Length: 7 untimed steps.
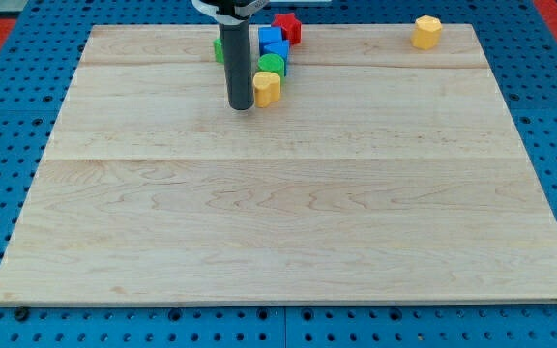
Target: Slightly separate the red star from the blue cube
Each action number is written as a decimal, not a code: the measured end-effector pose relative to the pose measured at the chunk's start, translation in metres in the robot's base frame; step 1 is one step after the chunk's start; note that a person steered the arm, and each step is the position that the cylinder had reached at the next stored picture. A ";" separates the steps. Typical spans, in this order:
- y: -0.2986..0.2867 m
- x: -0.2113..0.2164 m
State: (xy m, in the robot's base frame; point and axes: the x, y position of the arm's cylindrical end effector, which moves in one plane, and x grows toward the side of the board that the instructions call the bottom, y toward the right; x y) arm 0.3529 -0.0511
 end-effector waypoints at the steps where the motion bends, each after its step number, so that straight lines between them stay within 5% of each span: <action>1: 0.000 0.000; 2: -0.024 0.019; 4: -0.194 -0.039; 5: -0.206 -0.090; 7: -0.117 -0.162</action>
State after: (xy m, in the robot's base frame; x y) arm 0.1913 -0.1686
